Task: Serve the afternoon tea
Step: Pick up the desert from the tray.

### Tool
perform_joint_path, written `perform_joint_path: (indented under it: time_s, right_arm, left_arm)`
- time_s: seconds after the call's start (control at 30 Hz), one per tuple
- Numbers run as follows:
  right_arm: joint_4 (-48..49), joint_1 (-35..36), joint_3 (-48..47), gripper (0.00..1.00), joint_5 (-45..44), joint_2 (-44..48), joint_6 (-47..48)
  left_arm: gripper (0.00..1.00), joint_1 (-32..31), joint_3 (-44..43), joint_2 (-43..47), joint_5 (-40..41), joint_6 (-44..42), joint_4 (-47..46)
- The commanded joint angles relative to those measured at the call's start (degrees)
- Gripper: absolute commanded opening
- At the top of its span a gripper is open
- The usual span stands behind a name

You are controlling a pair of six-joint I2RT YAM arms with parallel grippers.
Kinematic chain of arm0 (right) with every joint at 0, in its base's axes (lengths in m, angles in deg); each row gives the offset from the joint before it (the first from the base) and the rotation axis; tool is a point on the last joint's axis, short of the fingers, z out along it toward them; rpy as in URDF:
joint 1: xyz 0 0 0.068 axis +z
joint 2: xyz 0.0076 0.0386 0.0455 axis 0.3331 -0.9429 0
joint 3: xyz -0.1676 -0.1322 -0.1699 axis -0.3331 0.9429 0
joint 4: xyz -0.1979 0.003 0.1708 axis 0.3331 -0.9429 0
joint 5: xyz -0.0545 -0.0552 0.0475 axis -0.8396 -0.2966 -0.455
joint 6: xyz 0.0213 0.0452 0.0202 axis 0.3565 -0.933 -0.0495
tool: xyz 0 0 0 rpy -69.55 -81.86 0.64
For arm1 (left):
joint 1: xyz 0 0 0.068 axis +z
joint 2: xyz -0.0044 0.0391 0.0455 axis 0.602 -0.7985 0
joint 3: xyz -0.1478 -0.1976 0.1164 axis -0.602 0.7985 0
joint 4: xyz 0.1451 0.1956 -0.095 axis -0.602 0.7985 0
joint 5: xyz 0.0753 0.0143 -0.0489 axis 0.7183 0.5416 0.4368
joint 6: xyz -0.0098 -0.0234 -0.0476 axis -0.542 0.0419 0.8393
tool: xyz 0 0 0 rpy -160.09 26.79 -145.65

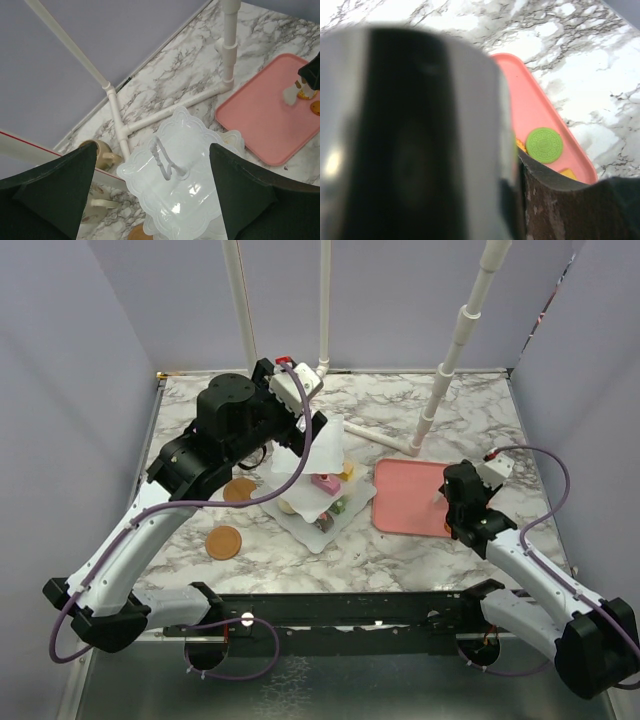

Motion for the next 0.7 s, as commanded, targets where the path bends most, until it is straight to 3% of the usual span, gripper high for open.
perform_joint_path:
  time_s: [0.0, 0.67]
  right_arm:
    - [-2.68, -0.55, 0.76, 0.57, -5.68, 0.58, -2.26]
    - [-4.31, -0.60, 2.90, 0.57, -13.17, 6.80, -2.33]
  left_arm:
    - [0.94, 1.34, -3.03, -1.18, -3.26, 0.32, 4.12]
    - [0.93, 1.36, 0.21, 1.14, -6.17, 0.16, 0.67]
